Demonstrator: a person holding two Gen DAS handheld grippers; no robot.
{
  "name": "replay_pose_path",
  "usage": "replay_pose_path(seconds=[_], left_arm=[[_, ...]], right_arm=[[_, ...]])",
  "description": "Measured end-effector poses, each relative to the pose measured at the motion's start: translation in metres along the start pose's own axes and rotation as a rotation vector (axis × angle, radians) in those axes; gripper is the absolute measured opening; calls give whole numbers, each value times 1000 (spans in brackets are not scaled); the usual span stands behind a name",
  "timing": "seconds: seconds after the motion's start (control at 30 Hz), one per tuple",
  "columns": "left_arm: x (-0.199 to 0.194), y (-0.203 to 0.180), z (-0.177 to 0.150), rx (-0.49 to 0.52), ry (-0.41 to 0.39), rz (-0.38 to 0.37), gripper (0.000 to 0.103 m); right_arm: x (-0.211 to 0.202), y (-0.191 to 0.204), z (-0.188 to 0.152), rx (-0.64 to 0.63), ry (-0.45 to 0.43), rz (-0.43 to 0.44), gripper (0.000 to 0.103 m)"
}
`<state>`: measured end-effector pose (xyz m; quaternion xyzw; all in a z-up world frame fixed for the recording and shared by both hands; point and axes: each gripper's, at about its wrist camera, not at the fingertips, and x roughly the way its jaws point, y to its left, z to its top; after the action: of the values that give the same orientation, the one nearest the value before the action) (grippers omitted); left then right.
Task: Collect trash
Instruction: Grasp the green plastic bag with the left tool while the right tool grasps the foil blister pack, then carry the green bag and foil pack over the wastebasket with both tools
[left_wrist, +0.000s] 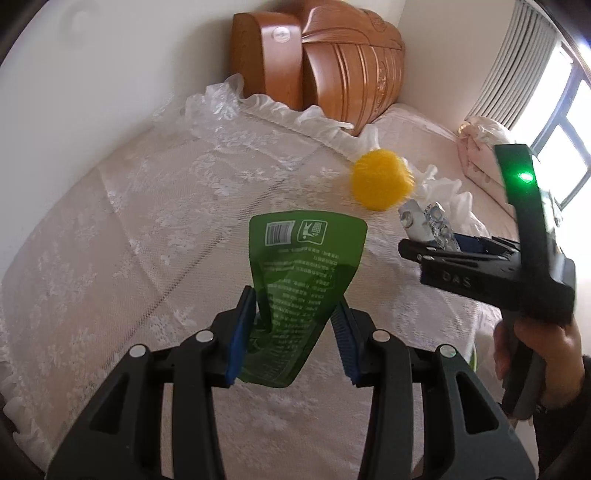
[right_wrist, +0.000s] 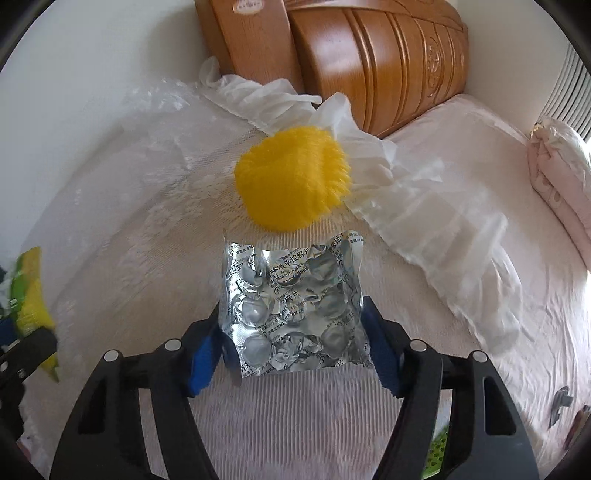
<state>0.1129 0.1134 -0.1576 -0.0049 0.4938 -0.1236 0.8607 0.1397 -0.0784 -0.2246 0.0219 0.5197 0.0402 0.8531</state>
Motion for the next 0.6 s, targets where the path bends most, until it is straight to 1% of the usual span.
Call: replay_pose_path(seconds=[0.17,0.37,0.43,0.53,0.6], left_arm=[[-18,-27,-6,18,-5,-10,41],[-45,-76,-23,69,-15,-40,41],[-51,-97,-30,95,-18,-61,41],[-56,-130,-40,148,-14,-96,41],[-56,-158,-47,191,-3,-142,41]], right_arm=[[-50,-15,-30,33,-37,58,69],[-117,-53,-80,96,-85,95,70],[-137,-70,-97,122,-103,91,70],[-162,-99,-121,167,-128,61,70],[-176,-121,-139,205,-139,30,71]])
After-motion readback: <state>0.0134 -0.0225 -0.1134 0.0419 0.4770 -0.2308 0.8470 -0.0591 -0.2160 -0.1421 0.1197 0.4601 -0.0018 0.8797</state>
